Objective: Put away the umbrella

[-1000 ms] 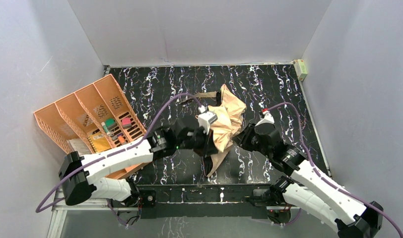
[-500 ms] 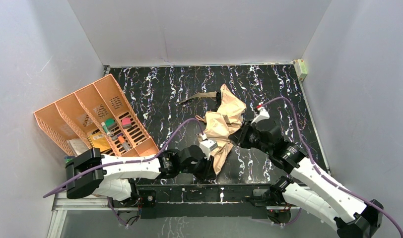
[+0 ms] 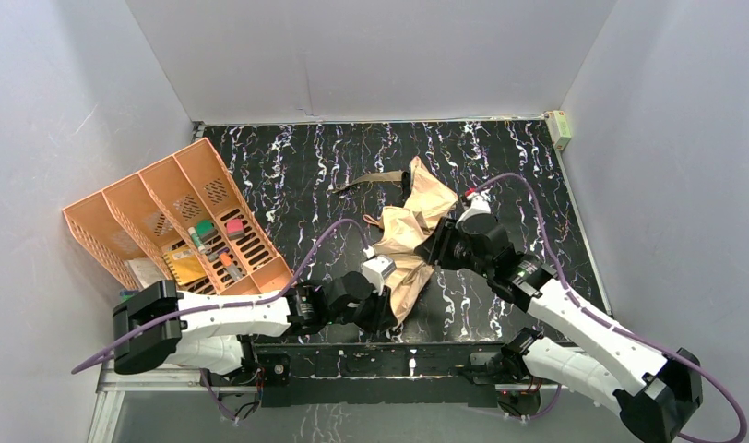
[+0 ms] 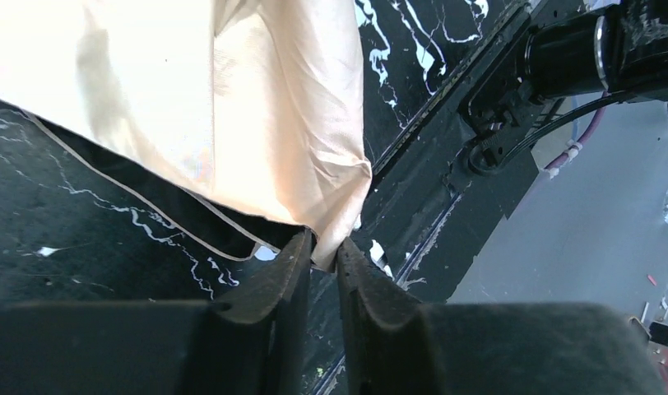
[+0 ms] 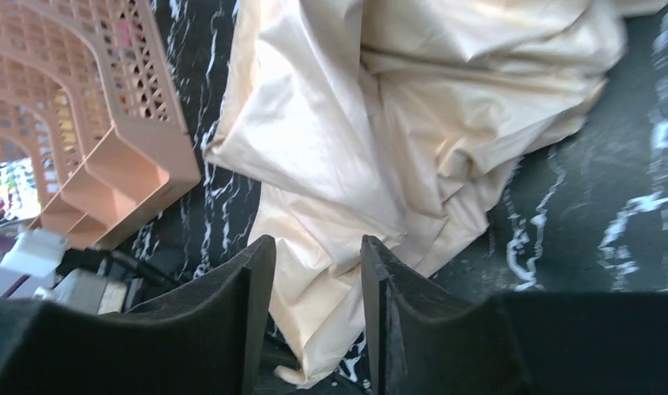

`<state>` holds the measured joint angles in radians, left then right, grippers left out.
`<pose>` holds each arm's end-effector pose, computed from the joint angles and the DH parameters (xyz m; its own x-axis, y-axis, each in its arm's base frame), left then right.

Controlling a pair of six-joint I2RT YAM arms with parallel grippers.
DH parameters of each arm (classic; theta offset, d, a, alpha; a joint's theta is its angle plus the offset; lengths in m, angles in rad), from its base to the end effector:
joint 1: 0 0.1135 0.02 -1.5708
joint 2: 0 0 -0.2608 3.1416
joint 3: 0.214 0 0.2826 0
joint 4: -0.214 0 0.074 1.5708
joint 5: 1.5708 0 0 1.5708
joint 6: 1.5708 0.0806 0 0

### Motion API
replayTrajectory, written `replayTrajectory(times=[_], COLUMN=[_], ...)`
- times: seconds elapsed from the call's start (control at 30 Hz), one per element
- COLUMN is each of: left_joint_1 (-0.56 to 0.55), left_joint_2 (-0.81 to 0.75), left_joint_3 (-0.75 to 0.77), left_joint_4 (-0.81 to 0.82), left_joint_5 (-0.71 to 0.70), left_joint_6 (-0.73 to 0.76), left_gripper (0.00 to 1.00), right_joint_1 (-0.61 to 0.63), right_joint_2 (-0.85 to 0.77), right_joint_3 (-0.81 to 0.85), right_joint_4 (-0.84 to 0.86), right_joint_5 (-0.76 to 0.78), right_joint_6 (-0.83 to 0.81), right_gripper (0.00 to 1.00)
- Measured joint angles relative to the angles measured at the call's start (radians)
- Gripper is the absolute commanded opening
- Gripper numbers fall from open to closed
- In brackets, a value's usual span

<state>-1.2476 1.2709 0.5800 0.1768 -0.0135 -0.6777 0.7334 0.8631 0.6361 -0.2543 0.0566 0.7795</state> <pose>0.1054 -0.3113 0.1569 -0.7138 0.1572 -0.6825 0.6378 0.5484 -0.5408 0.2036 0.1773 0.2365 -0.6882 0.3246 -0.6489 -0.2071 0.7693 0.6044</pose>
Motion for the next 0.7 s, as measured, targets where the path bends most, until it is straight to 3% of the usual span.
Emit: replayTrajectory(times=[0.1,0.23,0.47,0.6,0.7], left_joint_1=[0.0,0.0,0.0,0.0,0.0], left_joint_2=[-0.032,-0.045,-0.045,-0.054,-0.068], left_joint_3=[0.0,0.0,0.0,0.0,0.0], left_joint_4=[-0.013,-0.027,-0.037,-0.037,-0.036], left_joint_5=[-0.027,-0.048,-0.054,-0.058,-0.06], left_joint_6=[0.001,0.004,0.003,0.002,-0.003], left_gripper=[0.02,0.01,0.25,0.4,0.67], right_joint_1=[0.0,-0.008,-0.09,-0.16,-0.205], right_joint_2=[0.011,0.105,0.312,0.342,0.344], right_joint_3=[0.087,0.227,0.288,0.265,0.23], right_joint_4=[-0.067,-0.114,-0.135,-0.108,-0.054], right_joint_5=[0.079,0.12,-0.012,-0.141,-0.226], right_joint_6=[-0.057,-0.143,-0.222,-0.233,-0.231], right_gripper=[0.74,0.78,0.77,0.61,0.47])
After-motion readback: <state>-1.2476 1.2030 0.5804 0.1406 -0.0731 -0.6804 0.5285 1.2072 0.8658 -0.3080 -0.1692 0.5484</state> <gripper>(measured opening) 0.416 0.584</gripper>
